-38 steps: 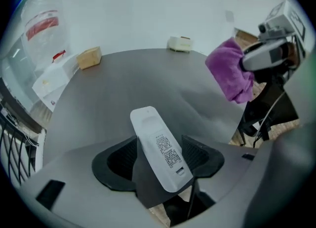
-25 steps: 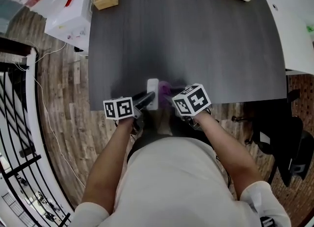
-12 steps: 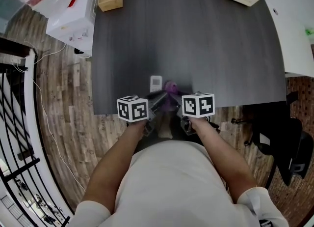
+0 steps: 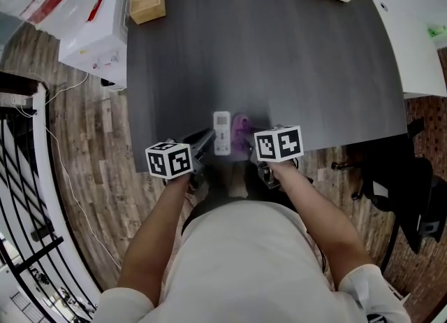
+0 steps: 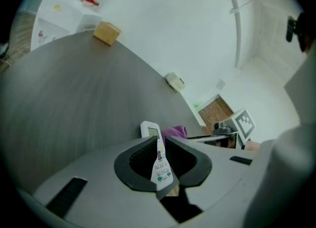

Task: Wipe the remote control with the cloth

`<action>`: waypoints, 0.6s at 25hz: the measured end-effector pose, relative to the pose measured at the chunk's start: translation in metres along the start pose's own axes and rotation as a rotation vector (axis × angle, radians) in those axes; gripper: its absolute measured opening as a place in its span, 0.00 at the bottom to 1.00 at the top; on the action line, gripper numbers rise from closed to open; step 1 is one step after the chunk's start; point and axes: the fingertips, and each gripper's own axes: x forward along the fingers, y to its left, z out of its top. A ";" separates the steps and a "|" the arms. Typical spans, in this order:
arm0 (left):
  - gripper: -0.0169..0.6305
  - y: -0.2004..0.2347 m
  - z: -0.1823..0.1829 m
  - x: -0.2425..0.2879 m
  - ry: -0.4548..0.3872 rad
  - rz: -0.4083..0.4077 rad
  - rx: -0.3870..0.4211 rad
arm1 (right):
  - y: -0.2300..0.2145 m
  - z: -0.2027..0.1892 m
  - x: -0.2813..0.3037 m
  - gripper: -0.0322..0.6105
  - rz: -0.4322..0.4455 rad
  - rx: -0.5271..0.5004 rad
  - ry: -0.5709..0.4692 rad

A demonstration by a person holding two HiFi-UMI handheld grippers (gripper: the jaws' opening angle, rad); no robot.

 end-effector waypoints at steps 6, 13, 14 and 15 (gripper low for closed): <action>0.10 0.014 -0.004 0.015 0.051 -0.040 -0.095 | 0.013 0.009 0.014 0.21 -0.003 -0.025 0.011; 0.10 0.018 0.002 0.017 0.042 -0.063 -0.126 | 0.020 0.018 0.022 0.21 -0.013 -0.046 0.001; 0.10 0.018 0.003 0.017 0.038 -0.066 -0.130 | 0.020 0.019 0.022 0.21 -0.012 -0.046 -0.001; 0.10 0.019 0.004 0.017 0.035 -0.068 -0.133 | 0.020 0.019 0.023 0.21 -0.009 -0.044 -0.002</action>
